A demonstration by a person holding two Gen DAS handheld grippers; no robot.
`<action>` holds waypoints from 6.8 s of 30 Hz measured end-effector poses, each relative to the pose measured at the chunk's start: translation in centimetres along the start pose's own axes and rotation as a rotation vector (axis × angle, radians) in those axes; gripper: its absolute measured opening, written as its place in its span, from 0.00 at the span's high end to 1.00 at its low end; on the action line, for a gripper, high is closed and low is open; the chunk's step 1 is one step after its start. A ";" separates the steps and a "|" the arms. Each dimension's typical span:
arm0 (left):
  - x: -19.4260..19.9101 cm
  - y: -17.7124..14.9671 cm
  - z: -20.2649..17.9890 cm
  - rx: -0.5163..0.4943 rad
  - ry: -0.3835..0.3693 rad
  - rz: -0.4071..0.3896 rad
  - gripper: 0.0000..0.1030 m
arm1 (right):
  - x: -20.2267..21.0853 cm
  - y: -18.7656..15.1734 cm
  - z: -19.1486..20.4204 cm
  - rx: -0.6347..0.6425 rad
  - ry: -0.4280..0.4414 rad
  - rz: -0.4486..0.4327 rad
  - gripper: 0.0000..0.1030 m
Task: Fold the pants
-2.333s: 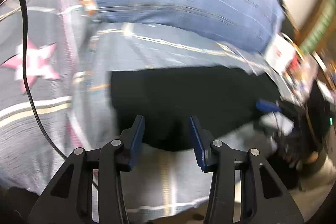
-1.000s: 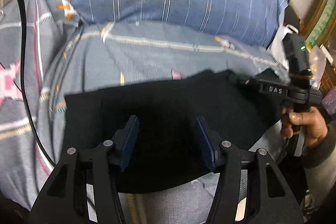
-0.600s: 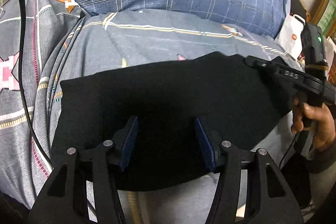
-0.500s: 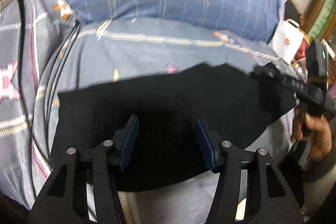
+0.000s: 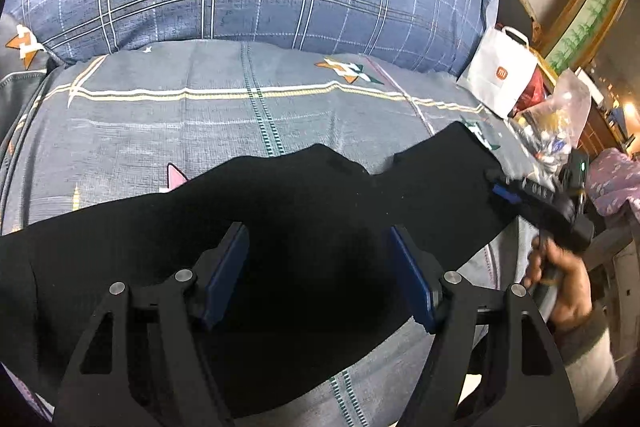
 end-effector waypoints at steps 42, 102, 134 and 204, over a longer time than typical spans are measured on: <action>10.9 -5.7 18.1 0.298 0.286 -0.083 0.30 | 2.0 -20.0 28.7 0.893 0.570 0.275 0.63; 4.6 -4.6 15.8 0.186 0.383 -0.089 0.30 | -5.5 -16.6 29.5 0.835 0.303 0.174 0.47; 5.0 -3.1 13.6 0.167 0.401 -0.101 0.27 | -3.9 -11.8 25.6 0.702 0.271 0.172 0.55; -13.2 8.5 -26.9 -0.550 -0.387 0.160 0.87 | 7.6 -0.3 1.7 0.053 0.242 -0.192 0.91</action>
Point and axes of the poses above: each gripper's, at about its wrist camera, not at the fingertips, and x roughly against the way its jaws point, z to its left, y to its top, the point moved 6 cm from there along -x, roughly the way its jaws point, and after that the axes turned 1 degree about y, right-handed, at the moved point
